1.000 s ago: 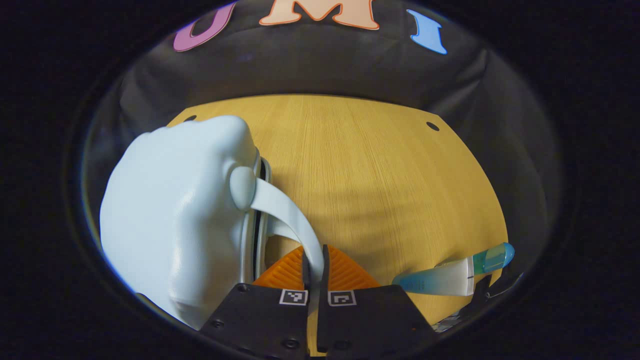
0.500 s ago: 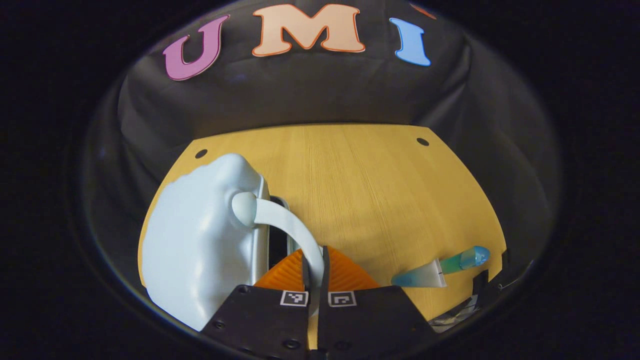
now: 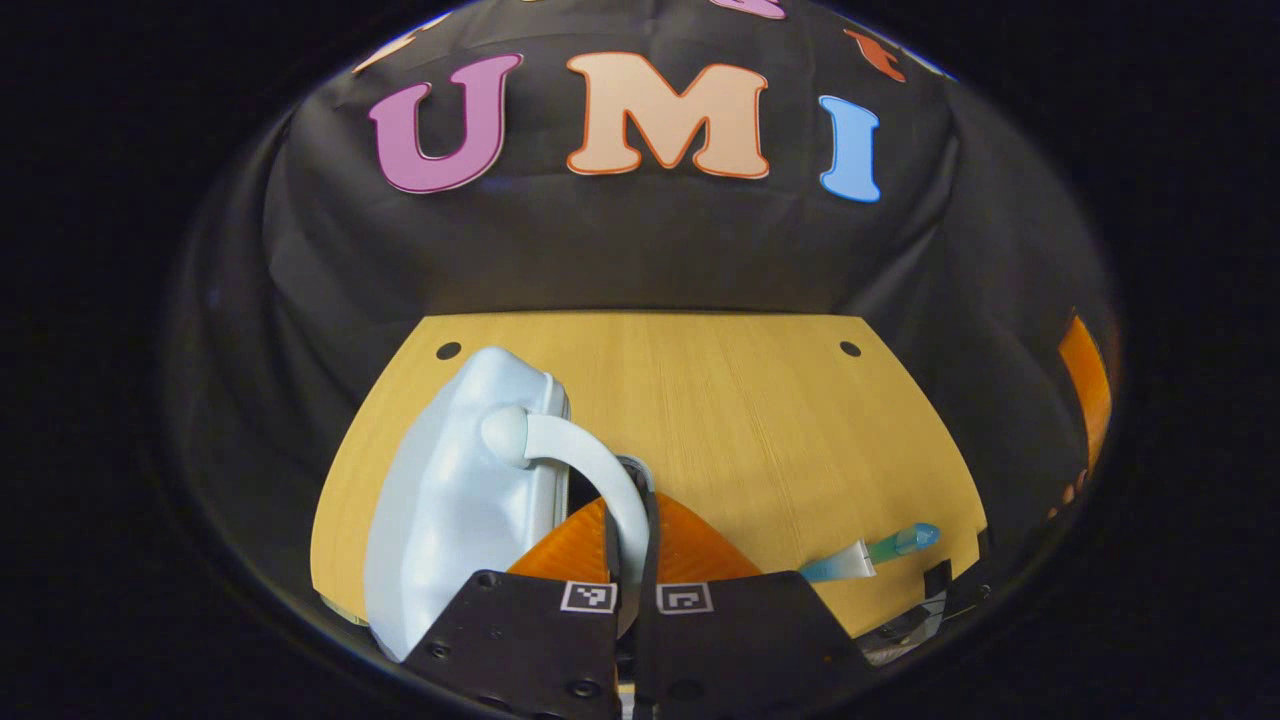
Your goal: First open the suitcase, pack the skin care products into it, and then close the suitcase.
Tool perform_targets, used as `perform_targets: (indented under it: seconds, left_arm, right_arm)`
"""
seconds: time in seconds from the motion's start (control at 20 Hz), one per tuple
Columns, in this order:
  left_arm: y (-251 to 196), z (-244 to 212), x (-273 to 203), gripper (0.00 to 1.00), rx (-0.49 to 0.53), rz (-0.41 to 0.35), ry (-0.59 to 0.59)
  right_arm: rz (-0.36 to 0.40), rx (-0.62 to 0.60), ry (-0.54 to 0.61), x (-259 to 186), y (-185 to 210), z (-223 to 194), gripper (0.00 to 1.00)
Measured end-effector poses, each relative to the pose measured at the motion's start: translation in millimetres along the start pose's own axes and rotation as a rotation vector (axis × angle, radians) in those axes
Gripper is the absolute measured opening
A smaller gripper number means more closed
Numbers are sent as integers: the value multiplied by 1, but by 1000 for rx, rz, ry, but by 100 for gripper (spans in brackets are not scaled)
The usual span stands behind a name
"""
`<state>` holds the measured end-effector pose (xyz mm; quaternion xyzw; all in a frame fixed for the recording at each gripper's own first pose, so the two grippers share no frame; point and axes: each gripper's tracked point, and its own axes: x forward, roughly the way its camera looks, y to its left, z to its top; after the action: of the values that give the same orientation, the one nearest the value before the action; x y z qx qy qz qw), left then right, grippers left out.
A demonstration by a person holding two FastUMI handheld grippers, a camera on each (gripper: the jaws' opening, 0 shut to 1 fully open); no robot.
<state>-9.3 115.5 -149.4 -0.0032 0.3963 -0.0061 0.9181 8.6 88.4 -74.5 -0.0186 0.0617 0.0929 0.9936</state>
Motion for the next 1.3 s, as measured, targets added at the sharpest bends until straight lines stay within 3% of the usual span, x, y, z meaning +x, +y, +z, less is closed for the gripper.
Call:
perform_targets:
  seconds: [0.35, 0.45, 1.0, 1.3]
  left_arm:
    - [67, 27, -29, 0, -34, 2, -67]
    - [97, 33, -36, 3, -44, 26, -94]
    - [237, 43, -52, 0, -42, 173, -169]
    - [290, 36, -49, 0, -66, 197, -164]
  right_arm:
    - [4, 1, 8, 12, 25, -4, 99]
    - [3, 1, 16, 16, 35, -7, 99]
    - [22, -21, 14, 38, 106, -11, 99]
    - [35, -37, 14, 49, 135, -14, 99]
